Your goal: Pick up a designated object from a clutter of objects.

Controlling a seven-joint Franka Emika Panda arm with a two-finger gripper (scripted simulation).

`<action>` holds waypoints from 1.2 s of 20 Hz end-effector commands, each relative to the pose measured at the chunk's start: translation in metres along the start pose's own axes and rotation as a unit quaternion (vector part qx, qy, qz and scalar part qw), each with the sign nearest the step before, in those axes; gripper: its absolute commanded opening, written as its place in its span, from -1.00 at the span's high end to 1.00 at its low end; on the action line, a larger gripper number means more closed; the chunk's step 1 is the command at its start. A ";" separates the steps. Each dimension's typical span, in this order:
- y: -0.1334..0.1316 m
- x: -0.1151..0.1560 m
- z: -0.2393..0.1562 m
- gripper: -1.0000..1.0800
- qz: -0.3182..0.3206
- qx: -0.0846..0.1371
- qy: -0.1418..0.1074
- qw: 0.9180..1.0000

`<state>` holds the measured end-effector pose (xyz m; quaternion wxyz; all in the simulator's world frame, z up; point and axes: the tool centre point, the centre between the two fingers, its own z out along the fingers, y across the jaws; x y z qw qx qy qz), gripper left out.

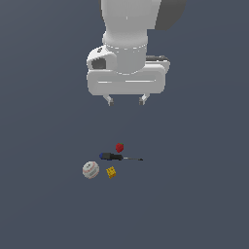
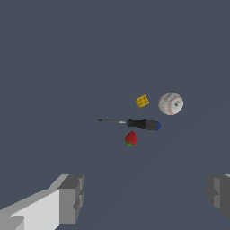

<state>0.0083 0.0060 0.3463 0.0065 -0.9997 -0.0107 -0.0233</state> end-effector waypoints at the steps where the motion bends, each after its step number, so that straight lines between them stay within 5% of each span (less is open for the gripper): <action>1: 0.000 0.000 0.000 -0.92 0.000 0.000 0.000 1.000; 24: 0.010 0.027 0.032 -0.92 -0.022 -0.008 0.006 1.000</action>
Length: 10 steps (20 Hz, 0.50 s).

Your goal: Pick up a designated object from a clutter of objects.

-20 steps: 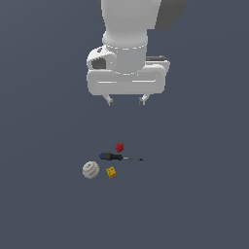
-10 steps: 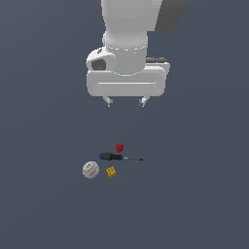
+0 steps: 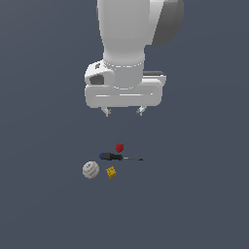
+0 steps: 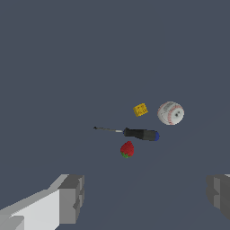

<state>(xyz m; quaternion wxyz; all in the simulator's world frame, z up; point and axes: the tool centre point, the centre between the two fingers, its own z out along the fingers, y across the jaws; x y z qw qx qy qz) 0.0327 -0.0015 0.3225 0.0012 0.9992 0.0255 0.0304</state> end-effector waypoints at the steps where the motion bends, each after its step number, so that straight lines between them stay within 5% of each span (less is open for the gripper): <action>1: 0.004 0.007 0.013 -0.92 -0.012 -0.001 -0.002 1.000; 10: 0.023 0.040 0.087 -0.92 -0.080 -0.001 -0.012 0.997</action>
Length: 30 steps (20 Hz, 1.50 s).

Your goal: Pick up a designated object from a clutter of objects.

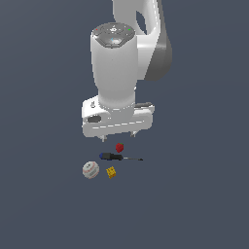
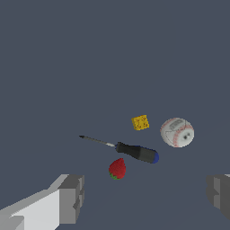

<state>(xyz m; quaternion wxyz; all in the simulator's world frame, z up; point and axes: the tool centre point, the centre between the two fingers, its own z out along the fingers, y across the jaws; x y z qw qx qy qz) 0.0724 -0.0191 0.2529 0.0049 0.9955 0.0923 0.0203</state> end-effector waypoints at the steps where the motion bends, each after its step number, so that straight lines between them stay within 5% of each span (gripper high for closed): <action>1: 0.008 0.008 0.025 -0.92 -0.022 0.000 -0.003 1.000; 16: 0.041 0.029 0.159 -0.92 -0.128 0.008 -0.017 0.992; 30: 0.046 0.028 0.188 -0.92 -0.144 0.010 -0.019 0.989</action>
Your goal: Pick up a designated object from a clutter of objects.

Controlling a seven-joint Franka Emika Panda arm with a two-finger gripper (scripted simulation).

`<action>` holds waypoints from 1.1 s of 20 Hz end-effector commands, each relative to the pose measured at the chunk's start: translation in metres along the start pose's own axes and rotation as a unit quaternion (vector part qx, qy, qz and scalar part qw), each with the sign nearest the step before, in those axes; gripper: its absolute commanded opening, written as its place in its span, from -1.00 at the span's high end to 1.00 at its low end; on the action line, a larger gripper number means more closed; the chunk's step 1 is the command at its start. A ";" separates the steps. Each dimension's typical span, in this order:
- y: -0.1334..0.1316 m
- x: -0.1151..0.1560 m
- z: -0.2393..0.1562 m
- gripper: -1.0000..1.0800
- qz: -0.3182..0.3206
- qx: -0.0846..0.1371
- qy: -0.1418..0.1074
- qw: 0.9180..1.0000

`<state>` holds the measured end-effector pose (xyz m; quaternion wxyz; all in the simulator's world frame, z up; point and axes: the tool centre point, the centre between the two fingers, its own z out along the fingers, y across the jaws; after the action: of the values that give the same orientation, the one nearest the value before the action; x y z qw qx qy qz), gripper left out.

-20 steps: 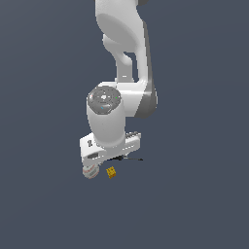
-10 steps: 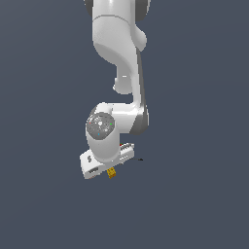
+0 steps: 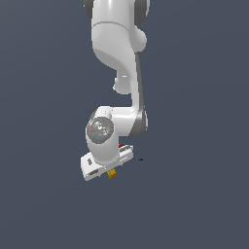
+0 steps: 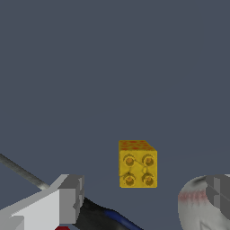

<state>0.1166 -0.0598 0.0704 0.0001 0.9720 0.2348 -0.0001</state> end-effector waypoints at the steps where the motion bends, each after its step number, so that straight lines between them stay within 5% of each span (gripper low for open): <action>1: 0.000 0.000 0.006 -0.92 0.000 0.000 0.000 1.000; 14: 0.000 0.000 0.048 -0.92 -0.002 0.000 0.000 1.000; 15: 0.000 0.000 0.048 1.00 -0.002 0.000 0.000 1.000; 22: 0.000 0.000 0.048 1.00 -0.002 0.000 0.000 1.000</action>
<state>0.1167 -0.0600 0.0221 0.0000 0.9717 0.2362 -0.0001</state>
